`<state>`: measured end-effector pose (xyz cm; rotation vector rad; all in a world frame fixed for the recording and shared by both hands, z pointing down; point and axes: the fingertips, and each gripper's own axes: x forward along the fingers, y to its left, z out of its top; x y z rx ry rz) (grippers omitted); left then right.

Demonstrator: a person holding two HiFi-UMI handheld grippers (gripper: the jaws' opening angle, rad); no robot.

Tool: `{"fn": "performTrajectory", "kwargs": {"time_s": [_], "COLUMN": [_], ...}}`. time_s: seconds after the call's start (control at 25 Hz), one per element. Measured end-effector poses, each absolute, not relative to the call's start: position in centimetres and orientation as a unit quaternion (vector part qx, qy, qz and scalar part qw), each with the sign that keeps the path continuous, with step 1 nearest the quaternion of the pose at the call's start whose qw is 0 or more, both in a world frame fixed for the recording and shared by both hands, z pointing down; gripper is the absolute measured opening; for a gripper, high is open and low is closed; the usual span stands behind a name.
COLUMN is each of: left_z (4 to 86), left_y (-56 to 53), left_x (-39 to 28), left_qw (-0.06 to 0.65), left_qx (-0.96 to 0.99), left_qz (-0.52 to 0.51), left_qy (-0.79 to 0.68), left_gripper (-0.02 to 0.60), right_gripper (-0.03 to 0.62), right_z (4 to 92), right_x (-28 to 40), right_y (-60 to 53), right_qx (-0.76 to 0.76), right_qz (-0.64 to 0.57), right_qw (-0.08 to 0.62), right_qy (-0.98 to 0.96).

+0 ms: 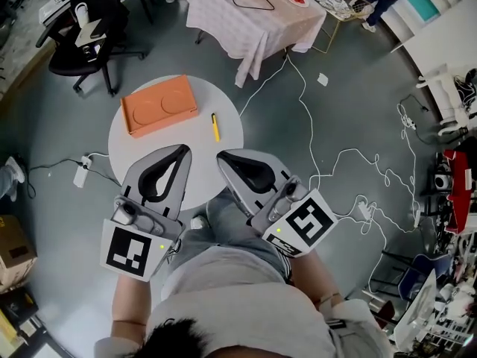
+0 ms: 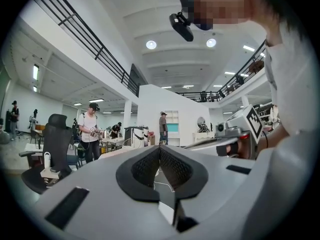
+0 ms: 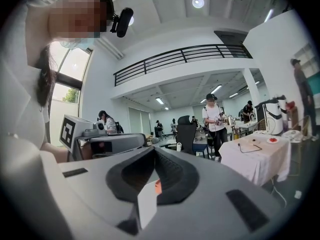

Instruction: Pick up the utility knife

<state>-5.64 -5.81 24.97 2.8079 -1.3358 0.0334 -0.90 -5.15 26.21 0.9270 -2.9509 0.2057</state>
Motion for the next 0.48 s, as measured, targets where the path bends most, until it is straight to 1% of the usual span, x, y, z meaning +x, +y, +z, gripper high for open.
{"fn": "performTrajectory", "kwargs": {"time_s": [0.2, 0.48], "left_z": [25.3, 26.4], "left_y": [-9.6, -13.5], "left_x": [-5.6, -5.0], "left_qw": [0.013, 0.021], "left_qx": [0.902, 0.902], "left_qz": [0.012, 0.017], "left_qy": [-0.432, -0.431], "left_gripper": [0.011, 0.011], "right_gripper": [0.009, 0.011], "right_z": [27.4, 30.7], "right_x": [-1.2, -0.8], "right_y": [-9.5, -14.7], "right_qx": [0.293, 0.297], "right_qz": [0.079, 0.111], "right_qw": [0.033, 0.068], "right_qy": [-0.952, -0.946]}}
